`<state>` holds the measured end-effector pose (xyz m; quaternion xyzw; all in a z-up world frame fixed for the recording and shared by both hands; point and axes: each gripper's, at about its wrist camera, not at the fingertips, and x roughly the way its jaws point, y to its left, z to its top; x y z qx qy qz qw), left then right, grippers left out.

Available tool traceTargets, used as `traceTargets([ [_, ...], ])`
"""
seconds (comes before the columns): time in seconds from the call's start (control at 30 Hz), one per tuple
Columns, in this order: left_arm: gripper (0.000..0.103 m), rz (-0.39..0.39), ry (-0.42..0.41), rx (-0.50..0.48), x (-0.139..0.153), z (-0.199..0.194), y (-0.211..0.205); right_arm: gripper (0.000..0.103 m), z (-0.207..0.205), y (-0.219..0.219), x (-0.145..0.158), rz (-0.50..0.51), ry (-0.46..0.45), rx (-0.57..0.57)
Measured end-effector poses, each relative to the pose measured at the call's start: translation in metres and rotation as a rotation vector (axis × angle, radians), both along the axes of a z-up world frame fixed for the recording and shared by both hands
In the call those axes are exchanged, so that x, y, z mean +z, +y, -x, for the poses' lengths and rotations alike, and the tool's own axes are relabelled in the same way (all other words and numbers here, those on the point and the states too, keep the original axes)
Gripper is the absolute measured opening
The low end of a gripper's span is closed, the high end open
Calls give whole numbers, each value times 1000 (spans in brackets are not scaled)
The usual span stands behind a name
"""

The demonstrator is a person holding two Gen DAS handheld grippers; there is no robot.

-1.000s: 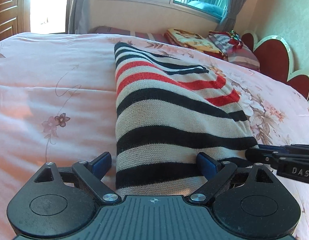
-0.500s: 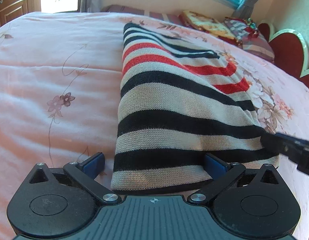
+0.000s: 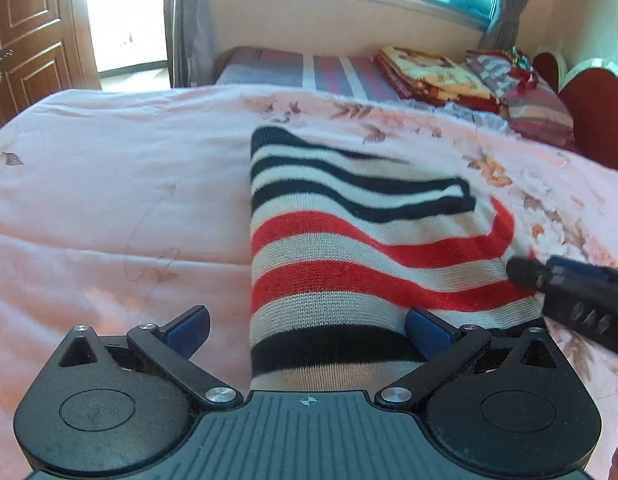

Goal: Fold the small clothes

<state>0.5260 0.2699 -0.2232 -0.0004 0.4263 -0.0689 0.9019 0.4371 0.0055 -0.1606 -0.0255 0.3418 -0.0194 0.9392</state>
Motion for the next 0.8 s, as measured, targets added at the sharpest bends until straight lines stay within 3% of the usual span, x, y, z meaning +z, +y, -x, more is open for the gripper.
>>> traceTargets([
  [0.07,103,42,0,-27,-8,-2,0,44,-4,-4,-13,14,18,1],
  [0.1,103,68,0,-24,-11,-2,3,49,-2,-6,-13,8,15,-10],
  [0.2,103,132,47,13,-15,-2,12,50,7,-13,-3,-54,14,-14],
  [0.33,103,133,76,32,-13,2,11,54,38,-17,10,-109,-27,-5],
  [0.43,103,115,68,47,-13,7,9,57,61,-11,8,-69,-51,19],
  [0.53,103,91,24,0,-15,15,10,57,63,5,-17,101,17,66],
  [0.6,103,99,-13,-24,-18,24,16,57,67,3,-21,88,-9,60],
  [0.7,103,145,-6,-22,-22,36,28,58,69,-6,-21,27,7,50],
  [0.8,103,144,11,-21,-18,41,31,59,75,-6,-18,60,-1,71],
])
